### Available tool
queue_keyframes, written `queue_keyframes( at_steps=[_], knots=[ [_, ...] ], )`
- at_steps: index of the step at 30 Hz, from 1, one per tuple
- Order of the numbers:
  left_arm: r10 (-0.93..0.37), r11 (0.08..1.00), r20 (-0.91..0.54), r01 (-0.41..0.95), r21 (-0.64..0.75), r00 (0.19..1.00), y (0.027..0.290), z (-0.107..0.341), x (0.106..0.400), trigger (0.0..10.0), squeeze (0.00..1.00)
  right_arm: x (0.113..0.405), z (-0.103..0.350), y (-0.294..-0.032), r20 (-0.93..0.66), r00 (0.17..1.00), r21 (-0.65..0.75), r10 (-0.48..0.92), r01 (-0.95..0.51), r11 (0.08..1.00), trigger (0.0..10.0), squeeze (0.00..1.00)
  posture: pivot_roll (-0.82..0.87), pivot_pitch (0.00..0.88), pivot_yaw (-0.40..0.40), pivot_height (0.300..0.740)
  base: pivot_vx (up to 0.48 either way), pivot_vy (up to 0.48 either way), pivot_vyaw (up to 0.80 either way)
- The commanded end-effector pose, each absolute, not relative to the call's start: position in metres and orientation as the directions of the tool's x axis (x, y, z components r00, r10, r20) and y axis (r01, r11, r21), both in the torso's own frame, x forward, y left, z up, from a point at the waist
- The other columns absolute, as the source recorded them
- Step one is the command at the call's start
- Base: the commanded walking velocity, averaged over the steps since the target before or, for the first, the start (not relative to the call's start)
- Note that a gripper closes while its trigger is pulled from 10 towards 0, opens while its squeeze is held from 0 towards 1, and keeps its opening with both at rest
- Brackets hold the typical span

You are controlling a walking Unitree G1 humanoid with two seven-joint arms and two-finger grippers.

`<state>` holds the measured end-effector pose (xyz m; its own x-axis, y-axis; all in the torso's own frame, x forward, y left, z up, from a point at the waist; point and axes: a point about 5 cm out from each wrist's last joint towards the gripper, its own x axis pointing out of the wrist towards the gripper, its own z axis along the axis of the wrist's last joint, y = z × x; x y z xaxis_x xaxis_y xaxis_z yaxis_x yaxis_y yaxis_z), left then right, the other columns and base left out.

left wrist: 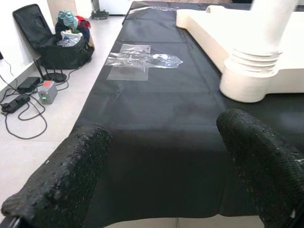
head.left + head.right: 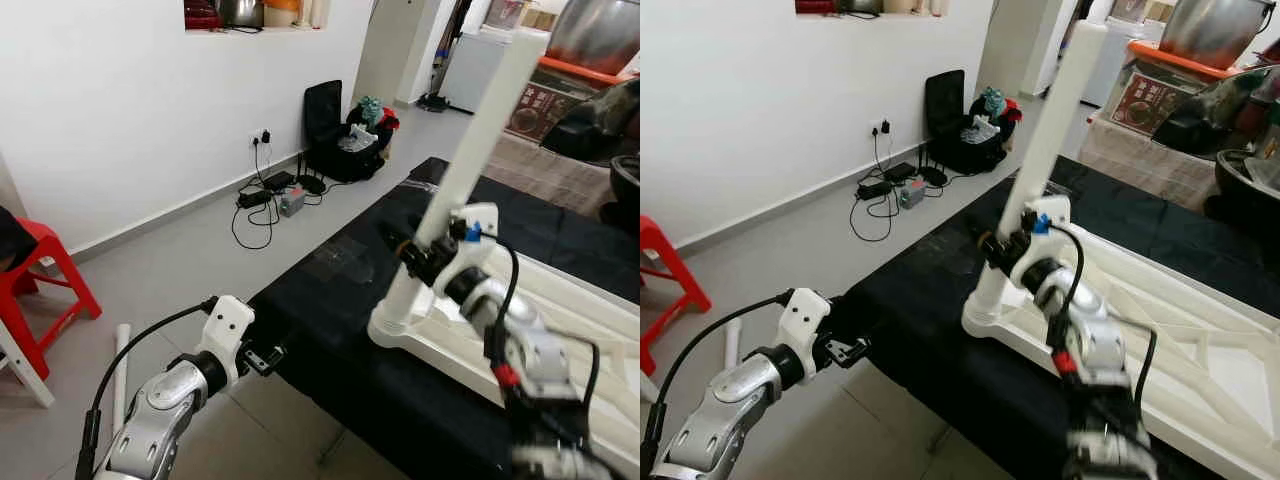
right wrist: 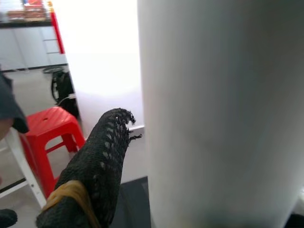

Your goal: Building children table

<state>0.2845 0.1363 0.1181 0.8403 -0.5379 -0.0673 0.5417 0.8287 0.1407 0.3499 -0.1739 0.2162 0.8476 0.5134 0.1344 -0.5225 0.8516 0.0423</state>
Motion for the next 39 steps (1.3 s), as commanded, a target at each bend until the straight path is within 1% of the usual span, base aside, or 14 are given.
queue_keyframes(
  at_steps=[1,2,3,7,9,10,12,19,23,24,25,33,34,39],
  knots=[
    [-0.548,0.824,-0.066,0.552,0.131,0.834,0.132,0.117,0.285,10.0,0.00,0.354,0.215,-0.170,0.130,0.839,0.038,0.529,-0.537,0.842,7.3,0.00,0.13,0.000,-0.168,0.740,0.000,0.000,0.00],
    [-0.548,0.824,-0.066,0.552,0.131,0.834,0.132,0.116,0.285,10.0,0.00,0.356,0.215,-0.170,0.130,0.841,0.042,0.525,-0.534,0.844,7.3,0.00,0.13,0.000,-0.168,0.740,0.000,0.000,0.00],
    [-0.549,0.823,-0.066,0.553,0.130,0.833,0.131,0.116,0.284,10.0,0.00,0.359,0.210,-0.172,0.104,0.868,0.032,0.485,-0.490,0.871,0.0,0.00,0.13,0.000,-0.169,0.740,0.000,0.000,0.00],
    [-0.550,0.823,-0.072,0.554,0.126,0.832,0.131,0.114,0.281,10.0,0.00,0.365,0.174,-0.200,-0.060,0.991,0.078,0.116,-0.111,0.991,0.0,0.00,0.12,0.000,-0.167,0.740,0.000,0.000,0.00],
    [-0.549,0.823,-0.074,0.554,0.126,0.832,0.132,0.114,0.281,10.0,0.00,0.364,0.168,-0.208,-0.091,0.996,0.079,0.017,-0.010,0.997,0.0,0.00,0.12,0.000,-0.166,0.740,0.000,0.000,0.00],
    [-0.548,0.823,-0.075,0.554,0.126,0.833,0.133,0.114,0.280,10.0,0.00,0.359,0.160,-0.233,-0.107,0.967,0.116,-0.233,0.245,0.963,0.0,0.00,0.11,0.000,-0.165,0.740,0.000,0.000,0.00],
    [-0.548,0.824,-0.074,0.553,0.125,0.833,0.133,0.114,0.280,10.0,0.00,0.349,0.154,-0.256,-0.123,0.889,0.167,-0.440,0.456,0.874,0.0,0.00,0.11,0.000,-0.165,0.740,0.000,0.000,0.00],
    [-0.553,0.822,-0.071,0.557,0.117,0.830,0.129,0.114,0.281,10.0,0.00,0.302,0.112,-0.264,-0.261,0.707,0.156,-0.658,0.703,0.694,0.0,0.00,0.10,0.000,-0.151,0.740,0.000,0.000,0.00],
    [-0.553,0.821,-0.073,0.558,0.117,0.830,0.130,0.113,0.282,10.0,0.00,0.311,0.125,-0.225,-0.183,0.848,0.198,-0.497,0.527,0.827,0.0,0.00,0.09,0.000,-0.145,0.740,0.000,0.000,0.00],
    [-0.554,0.821,-0.073,0.559,0.117,0.829,0.130,0.113,0.282,10.0,0.00,0.315,0.131,-0.216,-0.142,0.886,0.210,-0.441,0.463,0.861,8.0,0.00,0.09,0.000,-0.145,0.740,0.000,0.000,0.00],
    [-0.555,0.821,-0.072,0.560,0.117,0.829,0.129,0.114,0.283,10.0,0.00,0.321,0.140,-0.206,-0.079,0.923,0.192,-0.376,0.384,0.903,10.0,0.00,0.09,0.000,-0.148,0.740,0.000,0.000,0.00],
    [-0.551,0.823,-0.072,0.556,0.118,0.831,0.130,0.113,0.281,10.0,0.00,0.333,0.164,-0.181,0.081,0.987,0.160,-0.140,0.126,0.979,10.0,0.01,0.10,0.000,-0.155,0.740,0.000,0.000,0.00],
    [-0.551,0.822,-0.074,0.556,0.119,0.831,0.130,0.113,0.281,10.0,0.00,0.332,0.166,-0.181,0.093,0.987,0.197,-0.130,0.110,0.974,10.0,1.00,0.09,0.000,-0.153,0.740,0.000,0.000,0.00],
    [-0.557,0.819,-0.074,0.562,0.116,0.827,0.129,0.112,0.280,10.0,0.00,0.333,0.176,-0.175,0.125,0.992,0.253,0.034,-0.065,0.965,10.0,1.00,0.10,0.000,-0.153,0.740,0.000,0.000,0.00]
  ],
)
